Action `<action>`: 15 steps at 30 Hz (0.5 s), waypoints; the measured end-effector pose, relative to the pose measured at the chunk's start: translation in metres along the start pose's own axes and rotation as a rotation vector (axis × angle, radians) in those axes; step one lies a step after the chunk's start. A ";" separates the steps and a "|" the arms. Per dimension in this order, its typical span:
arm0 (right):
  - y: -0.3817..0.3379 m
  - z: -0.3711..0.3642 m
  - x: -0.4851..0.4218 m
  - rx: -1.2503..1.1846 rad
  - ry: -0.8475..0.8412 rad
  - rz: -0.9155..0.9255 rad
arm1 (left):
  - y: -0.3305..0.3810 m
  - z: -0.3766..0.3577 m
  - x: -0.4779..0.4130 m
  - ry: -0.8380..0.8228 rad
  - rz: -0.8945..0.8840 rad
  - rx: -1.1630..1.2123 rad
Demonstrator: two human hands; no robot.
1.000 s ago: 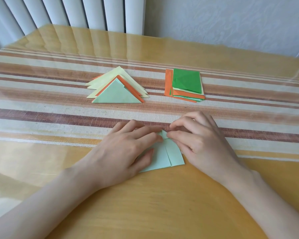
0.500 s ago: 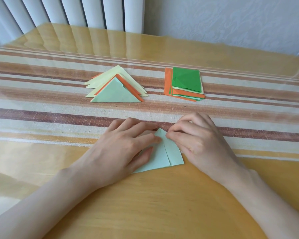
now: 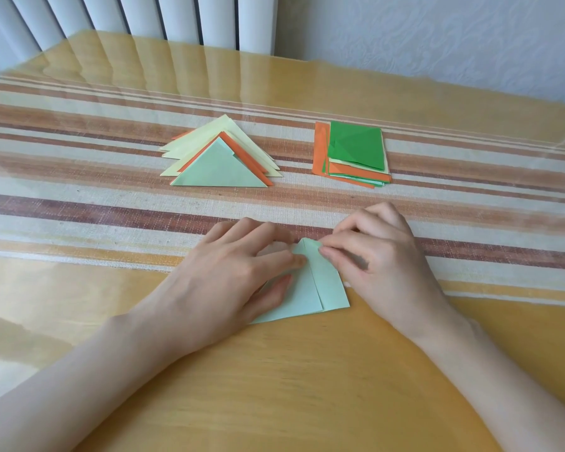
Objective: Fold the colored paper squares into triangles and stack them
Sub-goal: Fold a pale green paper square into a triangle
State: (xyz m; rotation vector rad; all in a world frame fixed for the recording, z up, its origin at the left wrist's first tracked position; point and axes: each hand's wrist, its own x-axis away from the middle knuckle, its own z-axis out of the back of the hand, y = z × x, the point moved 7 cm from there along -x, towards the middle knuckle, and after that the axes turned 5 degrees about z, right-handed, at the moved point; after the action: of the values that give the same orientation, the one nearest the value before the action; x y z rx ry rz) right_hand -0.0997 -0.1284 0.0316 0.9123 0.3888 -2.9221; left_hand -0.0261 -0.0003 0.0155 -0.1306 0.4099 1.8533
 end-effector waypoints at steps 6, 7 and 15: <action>-0.015 0.000 0.000 0.136 0.025 0.159 | 0.001 0.000 0.000 -0.010 -0.012 -0.002; -0.015 0.000 0.000 0.133 0.024 0.170 | 0.001 0.000 -0.001 -0.010 -0.012 -0.003; -0.014 -0.001 -0.001 0.101 -0.017 0.204 | 0.003 0.001 0.000 -0.001 -0.021 -0.004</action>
State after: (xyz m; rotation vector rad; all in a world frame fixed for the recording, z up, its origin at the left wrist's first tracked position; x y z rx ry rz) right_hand -0.1004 -0.1148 0.0345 0.8817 0.1384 -2.7812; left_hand -0.0285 -0.0008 0.0172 -0.1365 0.4024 1.8340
